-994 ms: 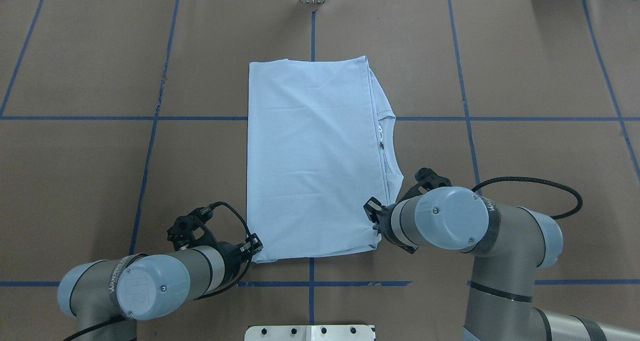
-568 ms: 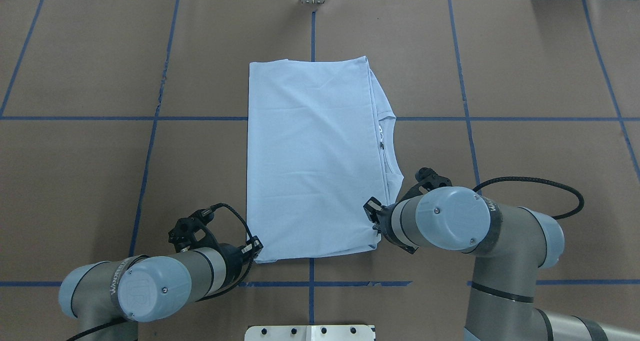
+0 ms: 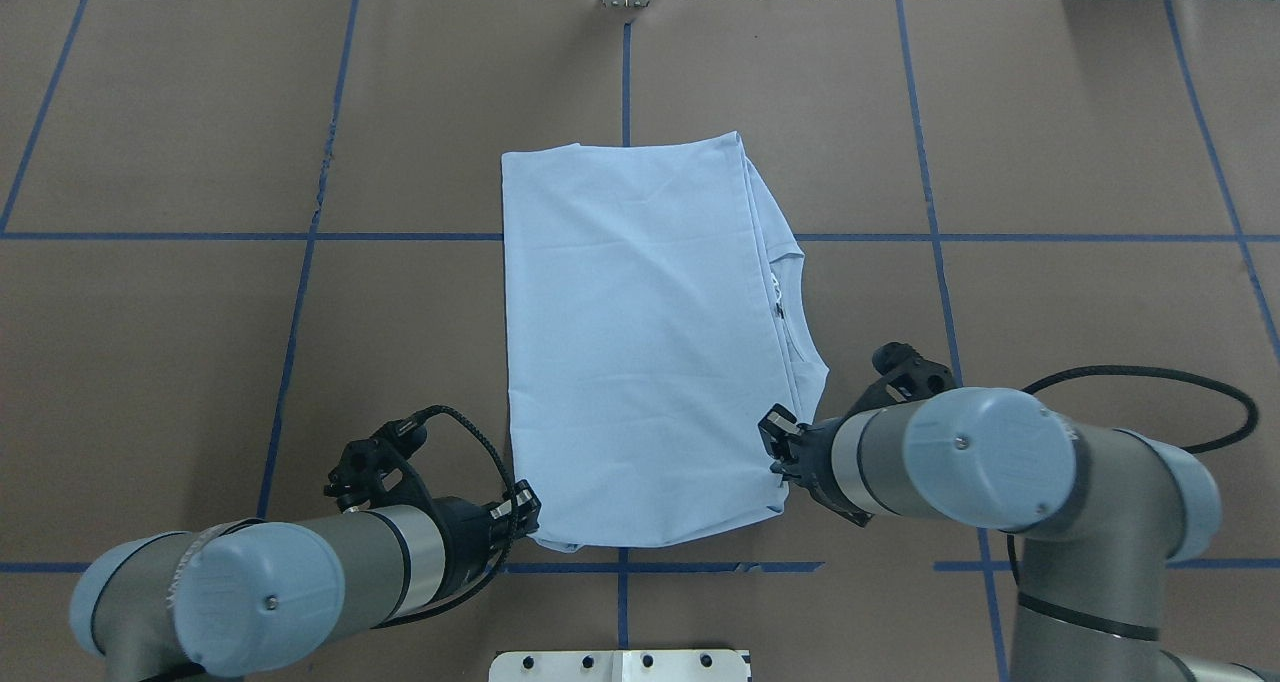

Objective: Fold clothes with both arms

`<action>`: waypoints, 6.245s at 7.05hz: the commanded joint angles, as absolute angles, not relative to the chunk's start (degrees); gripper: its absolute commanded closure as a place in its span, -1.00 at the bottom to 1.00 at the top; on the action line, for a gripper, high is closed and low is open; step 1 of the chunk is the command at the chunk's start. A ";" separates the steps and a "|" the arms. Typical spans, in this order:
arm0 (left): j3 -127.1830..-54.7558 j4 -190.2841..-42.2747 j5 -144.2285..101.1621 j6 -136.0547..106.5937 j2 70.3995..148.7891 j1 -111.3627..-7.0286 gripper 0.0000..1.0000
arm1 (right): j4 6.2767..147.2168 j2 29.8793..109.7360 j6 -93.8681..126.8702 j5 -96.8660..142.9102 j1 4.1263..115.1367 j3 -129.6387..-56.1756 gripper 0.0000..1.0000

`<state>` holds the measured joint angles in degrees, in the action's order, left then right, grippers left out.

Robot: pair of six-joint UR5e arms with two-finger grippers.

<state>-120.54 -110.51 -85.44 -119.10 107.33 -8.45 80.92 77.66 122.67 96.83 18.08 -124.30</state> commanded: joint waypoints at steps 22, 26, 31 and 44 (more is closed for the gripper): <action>-96.33 -120.85 -98.88 -83.06 121.73 -42.63 -1.00 | 67.24 45.01 94.67 104.77 36.90 -69.91 1.00; -95.02 -120.76 -98.62 -84.28 121.46 -39.31 -1.00 | 58.27 34.11 87.72 113.67 50.67 -47.73 1.00; -86.89 -118.67 -96.32 -83.28 129.13 -35.50 -0.97 | 60.19 50.71 75.72 127.22 61.85 -64.07 1.00; -102.92 -92.24 -132.71 -5.19 87.36 -82.52 -0.99 | 91.23 91.23 0.53 136.14 86.40 -93.34 -1.00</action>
